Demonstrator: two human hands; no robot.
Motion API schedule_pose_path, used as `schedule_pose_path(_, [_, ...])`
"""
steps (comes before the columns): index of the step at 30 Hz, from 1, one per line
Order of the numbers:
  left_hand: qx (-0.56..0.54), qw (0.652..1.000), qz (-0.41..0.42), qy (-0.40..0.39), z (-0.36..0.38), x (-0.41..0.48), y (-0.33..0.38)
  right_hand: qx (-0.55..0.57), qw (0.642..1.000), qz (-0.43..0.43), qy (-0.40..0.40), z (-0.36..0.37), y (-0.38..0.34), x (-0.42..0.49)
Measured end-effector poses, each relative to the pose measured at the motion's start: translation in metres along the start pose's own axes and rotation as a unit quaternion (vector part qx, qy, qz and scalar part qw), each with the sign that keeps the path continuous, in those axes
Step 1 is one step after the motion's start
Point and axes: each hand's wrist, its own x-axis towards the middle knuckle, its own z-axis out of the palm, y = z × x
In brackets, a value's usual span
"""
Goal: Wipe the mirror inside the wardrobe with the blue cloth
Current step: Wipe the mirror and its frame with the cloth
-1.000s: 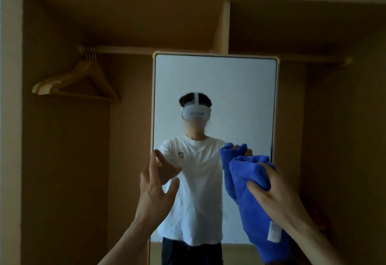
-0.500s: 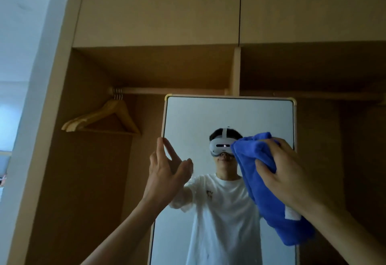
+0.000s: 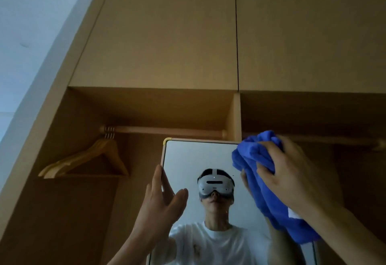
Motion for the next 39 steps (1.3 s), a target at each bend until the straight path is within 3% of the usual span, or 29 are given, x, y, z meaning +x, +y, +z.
schedule_pose_path(7, [-0.041, 0.998, 0.045, -0.019, -0.007, -0.002, -0.012, 0.011, 0.989, -0.142, -0.024, 0.022, -0.073, 0.033])
schedule_pose_path(14, [-0.107, 0.992, 0.061, -0.034, -0.017, -0.001, -0.023, -0.034, 0.976, -0.214, -0.040, 0.039, -0.126, 0.077])
schedule_pose_path(21, [-0.173, 0.981, 0.055, -0.074, -0.024, 0.001, -0.031, -0.029, 0.981, -0.180, -0.069, 0.056, -0.126, 0.064])
schedule_pose_path(31, [-0.223, 0.967, 0.008, -0.120, -0.032, 0.001, -0.031, -0.052, 0.928, -0.343, -0.137, 0.060, -0.123, 0.002])
schedule_pose_path(39, [-0.284, 0.953, -0.013, -0.108, -0.034, -0.009, -0.021, -0.078, 0.955, -0.272, -0.084, 0.039, -0.143, 0.076])
